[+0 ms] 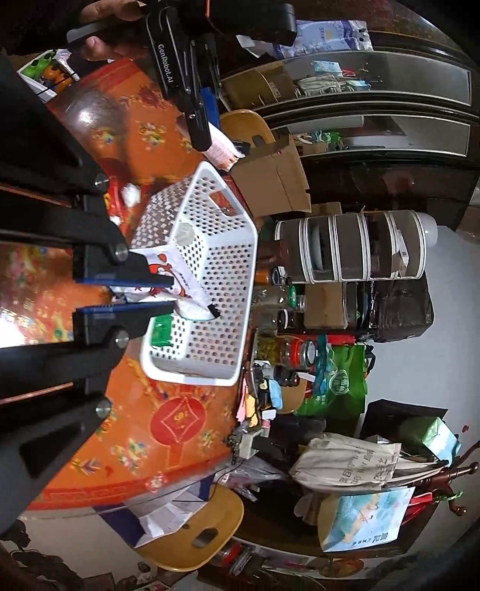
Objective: Organize soft objects
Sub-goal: 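Carry the rolled towel and sachet into the basket with both grippers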
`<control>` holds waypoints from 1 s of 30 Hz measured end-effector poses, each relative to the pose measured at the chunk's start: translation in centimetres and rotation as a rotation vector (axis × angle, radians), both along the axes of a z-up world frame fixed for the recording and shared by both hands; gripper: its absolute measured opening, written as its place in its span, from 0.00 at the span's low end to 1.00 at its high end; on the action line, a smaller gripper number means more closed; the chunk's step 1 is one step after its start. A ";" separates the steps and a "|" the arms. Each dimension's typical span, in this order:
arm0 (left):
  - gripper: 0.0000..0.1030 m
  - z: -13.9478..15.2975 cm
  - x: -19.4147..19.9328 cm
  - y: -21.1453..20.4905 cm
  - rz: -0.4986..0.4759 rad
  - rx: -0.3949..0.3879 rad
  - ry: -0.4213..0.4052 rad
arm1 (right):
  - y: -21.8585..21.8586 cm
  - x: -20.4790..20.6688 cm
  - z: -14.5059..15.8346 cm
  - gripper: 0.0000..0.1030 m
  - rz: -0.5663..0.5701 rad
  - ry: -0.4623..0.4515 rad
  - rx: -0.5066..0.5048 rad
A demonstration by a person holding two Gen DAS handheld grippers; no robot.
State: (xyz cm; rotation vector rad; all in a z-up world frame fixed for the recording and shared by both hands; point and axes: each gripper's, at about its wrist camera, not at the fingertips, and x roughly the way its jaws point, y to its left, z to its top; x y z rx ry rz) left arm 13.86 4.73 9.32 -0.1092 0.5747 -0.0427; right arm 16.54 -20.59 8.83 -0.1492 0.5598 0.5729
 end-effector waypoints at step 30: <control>0.28 -9.2 22.4 -0.3 0.018 0.028 0.432 | 7.2 17.3 -9.2 0.06 -0.091 0.363 -0.162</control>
